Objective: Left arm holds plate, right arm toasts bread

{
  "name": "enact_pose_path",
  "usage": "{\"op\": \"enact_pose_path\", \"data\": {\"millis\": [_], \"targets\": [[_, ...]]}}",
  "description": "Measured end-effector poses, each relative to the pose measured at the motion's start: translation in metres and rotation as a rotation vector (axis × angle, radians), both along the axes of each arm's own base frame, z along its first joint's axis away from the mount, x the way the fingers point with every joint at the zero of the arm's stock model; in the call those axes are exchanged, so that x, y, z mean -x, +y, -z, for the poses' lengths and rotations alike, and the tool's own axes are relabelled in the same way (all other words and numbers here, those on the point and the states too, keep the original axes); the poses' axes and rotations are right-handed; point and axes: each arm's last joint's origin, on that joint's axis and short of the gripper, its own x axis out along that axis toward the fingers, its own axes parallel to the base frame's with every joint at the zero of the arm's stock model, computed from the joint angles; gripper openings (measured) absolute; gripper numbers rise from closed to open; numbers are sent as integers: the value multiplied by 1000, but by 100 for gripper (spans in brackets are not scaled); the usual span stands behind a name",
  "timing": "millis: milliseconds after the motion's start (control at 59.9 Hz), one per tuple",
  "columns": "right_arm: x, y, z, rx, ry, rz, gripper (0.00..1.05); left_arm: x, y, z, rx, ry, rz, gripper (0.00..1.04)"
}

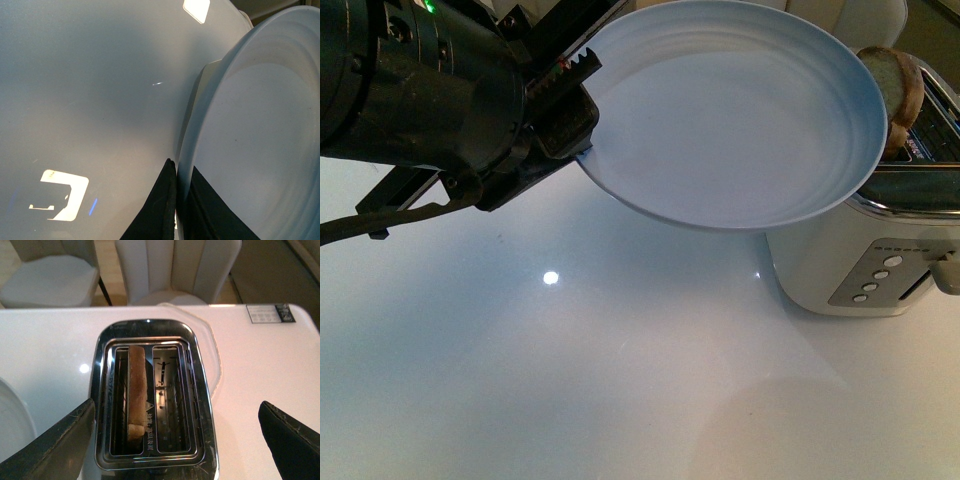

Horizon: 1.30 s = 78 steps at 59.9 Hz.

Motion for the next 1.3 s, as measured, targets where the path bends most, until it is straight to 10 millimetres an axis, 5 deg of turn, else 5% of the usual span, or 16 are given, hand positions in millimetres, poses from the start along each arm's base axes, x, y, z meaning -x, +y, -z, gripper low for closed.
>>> {"op": "enact_pose_path", "data": {"millis": [251, 534, 718, 1119, 1303], "targets": [[60, -6, -25, -4, -184, 67, 96, 1, -1, 0, -3, 0, 5, 3], [66, -8, -28, -8, -204, 72, 96, 1, 0, 1, -7, 1, 8, 3], [80, -15, -9, -54, -403, -93, 69, 2, 0, 2, -11, 1, 9, 3], [117, -34, 38, -36, -395, -88, 2, 3, 2, 5, -22, 6, 12, 3], [128, -45, 49, -32, -399, -80, 2, 3, 2, 5, -25, 7, 13, 3]]}}
